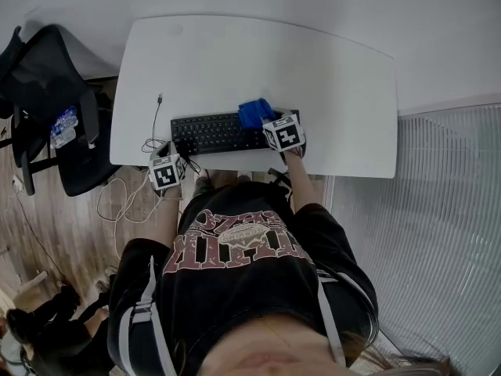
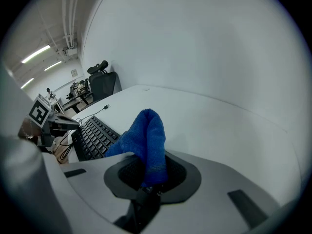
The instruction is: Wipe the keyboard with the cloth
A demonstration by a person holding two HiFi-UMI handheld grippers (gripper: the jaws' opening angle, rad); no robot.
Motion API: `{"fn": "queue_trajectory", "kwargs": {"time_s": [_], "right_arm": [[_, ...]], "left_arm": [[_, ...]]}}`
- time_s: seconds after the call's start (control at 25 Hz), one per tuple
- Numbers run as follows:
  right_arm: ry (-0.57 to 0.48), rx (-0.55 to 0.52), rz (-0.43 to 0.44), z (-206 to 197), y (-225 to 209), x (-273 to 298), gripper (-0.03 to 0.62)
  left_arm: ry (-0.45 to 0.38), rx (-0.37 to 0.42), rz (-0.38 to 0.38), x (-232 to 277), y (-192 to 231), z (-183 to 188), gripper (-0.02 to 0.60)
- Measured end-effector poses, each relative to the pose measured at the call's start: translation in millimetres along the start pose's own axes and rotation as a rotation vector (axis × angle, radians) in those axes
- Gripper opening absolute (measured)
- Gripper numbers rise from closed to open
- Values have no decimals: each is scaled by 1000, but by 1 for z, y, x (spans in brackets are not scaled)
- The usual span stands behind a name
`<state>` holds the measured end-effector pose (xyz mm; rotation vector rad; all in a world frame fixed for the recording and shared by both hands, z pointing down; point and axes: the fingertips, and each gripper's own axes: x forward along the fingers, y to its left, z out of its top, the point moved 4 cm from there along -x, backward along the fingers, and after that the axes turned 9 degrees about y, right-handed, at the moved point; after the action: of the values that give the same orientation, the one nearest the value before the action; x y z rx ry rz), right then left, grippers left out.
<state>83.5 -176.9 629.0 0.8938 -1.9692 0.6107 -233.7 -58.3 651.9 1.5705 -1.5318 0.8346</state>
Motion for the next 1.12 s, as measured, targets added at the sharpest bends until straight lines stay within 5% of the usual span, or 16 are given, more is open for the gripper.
{"fn": "queue_trajectory", "kwargs": {"time_s": [1.12], "right_arm": [[16, 168, -164, -64, -87, -32, 64]], "left_arm": [[-2, 0, 0, 1, 2, -1, 34]]}}
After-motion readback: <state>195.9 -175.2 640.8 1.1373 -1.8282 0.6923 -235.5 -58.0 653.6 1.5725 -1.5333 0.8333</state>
